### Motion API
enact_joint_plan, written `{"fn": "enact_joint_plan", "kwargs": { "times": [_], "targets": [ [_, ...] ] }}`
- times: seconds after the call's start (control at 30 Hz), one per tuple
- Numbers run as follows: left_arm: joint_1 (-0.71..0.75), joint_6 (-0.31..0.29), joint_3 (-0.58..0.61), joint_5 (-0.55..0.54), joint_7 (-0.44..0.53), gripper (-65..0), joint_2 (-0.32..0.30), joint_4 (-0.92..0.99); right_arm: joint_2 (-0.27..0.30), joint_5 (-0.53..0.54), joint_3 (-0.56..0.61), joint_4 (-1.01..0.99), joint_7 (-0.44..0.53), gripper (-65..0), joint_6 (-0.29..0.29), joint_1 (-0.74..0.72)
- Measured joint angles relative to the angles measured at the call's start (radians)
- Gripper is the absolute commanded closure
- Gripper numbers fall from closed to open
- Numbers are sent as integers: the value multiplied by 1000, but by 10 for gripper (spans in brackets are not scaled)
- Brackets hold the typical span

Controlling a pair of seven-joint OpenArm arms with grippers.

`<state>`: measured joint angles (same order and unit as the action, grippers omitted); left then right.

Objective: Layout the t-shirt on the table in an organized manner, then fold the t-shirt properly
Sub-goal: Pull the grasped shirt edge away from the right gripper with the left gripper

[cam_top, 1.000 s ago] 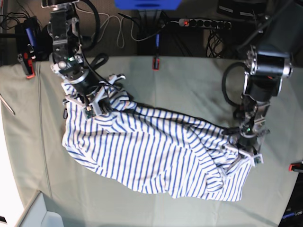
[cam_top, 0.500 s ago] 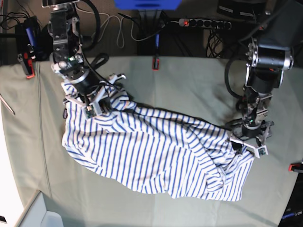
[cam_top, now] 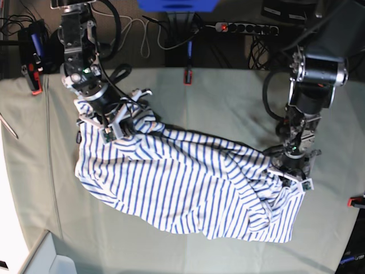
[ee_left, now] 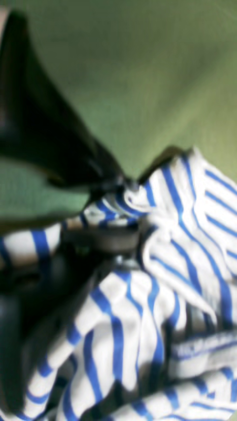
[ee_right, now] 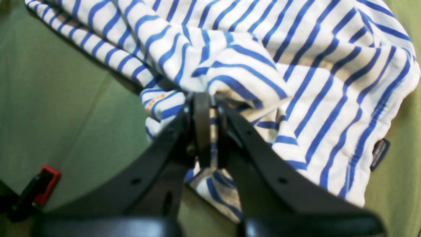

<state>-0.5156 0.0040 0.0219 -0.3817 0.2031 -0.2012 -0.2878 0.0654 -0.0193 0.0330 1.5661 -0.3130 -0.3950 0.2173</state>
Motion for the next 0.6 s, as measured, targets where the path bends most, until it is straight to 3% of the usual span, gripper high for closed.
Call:
{"fn": "enact_joint_plan", "kwargs": {
  "times": [0.07,0.3,0.37,0.53,0.6],
  "targets": [
    [0,-4,0,3,0,0,0,0,0,0,0,0,0,0,0,0],
    [6,-3,0,-1,-23,0,-5,-26,0,0,0,0,0,0,0,0],
    [37,-1,0,-48,-52,0,-15,-98,0,0,0,0,0,0,0,0],
    [240,6,1,-241,-226,0,-146,-427,-2,1,-1,1,0,0,0,-2],
    [318,11,1,-302,-248,0,-201,-539,-2,0,-2,1,1,0,0,0]
  ]
}}
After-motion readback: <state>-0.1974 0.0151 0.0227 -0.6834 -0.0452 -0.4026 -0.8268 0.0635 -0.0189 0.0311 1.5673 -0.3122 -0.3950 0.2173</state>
